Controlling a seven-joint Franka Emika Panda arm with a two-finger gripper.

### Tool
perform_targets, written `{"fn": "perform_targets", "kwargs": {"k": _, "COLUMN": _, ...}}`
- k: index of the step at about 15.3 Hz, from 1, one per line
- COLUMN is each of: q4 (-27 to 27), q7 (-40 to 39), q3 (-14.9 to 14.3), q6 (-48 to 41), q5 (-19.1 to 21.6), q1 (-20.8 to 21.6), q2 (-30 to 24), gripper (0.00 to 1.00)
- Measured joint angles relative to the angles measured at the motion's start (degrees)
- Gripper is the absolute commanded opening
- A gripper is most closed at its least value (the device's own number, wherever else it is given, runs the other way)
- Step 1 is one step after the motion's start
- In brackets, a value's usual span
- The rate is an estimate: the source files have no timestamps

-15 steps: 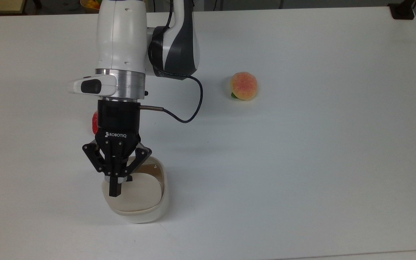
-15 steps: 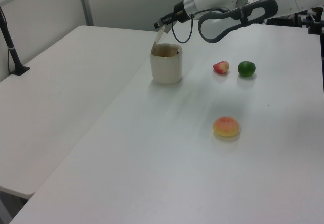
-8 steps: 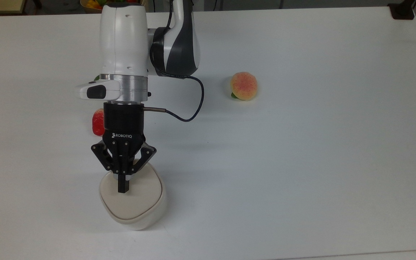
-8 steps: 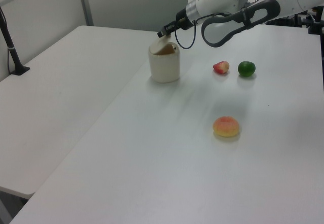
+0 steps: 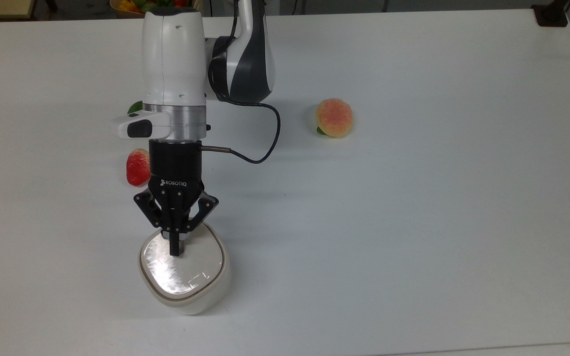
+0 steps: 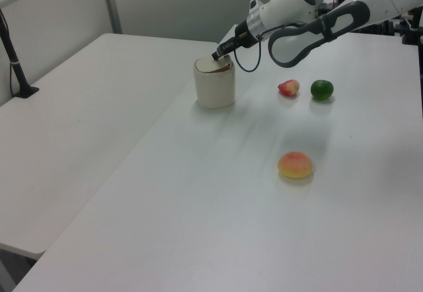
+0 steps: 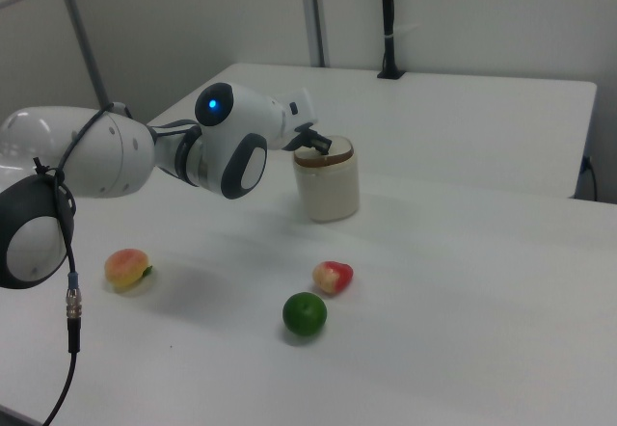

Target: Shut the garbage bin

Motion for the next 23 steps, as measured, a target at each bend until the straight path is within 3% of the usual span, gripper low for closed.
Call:
{"fn": "perform_targets", "kwargs": {"k": 18, "q4": -3.44, "q7": -0.09, "q3": 0.02, "q6": -0.07, "q5": -2.42, "q1": -0.75, "q2": -1.66, "gripper": 0.0}}
{"fn": "perform_targets", "kwargs": {"k": 21, "q4": -3.59, "q7": -0.08, "q3": 0.08, "q6": -3.43, "q5": -2.43, "q1": -0.74, "q2": -3.35, "gripper": 0.0}}
{"fn": "perform_targets", "kwargs": {"k": 22, "q4": -3.59, "q7": -0.08, "q3": 0.1, "q6": -5.72, "q5": -2.42, "q1": -0.75, "q2": -4.54, "gripper": 0.07}}
{"fn": "perform_targets", "kwargs": {"k": 23, "q4": -3.57, "q7": -0.08, "q3": 0.11, "q6": -9.07, "q5": -2.42, "q1": -0.75, "q2": -6.19, "gripper": 0.26}}
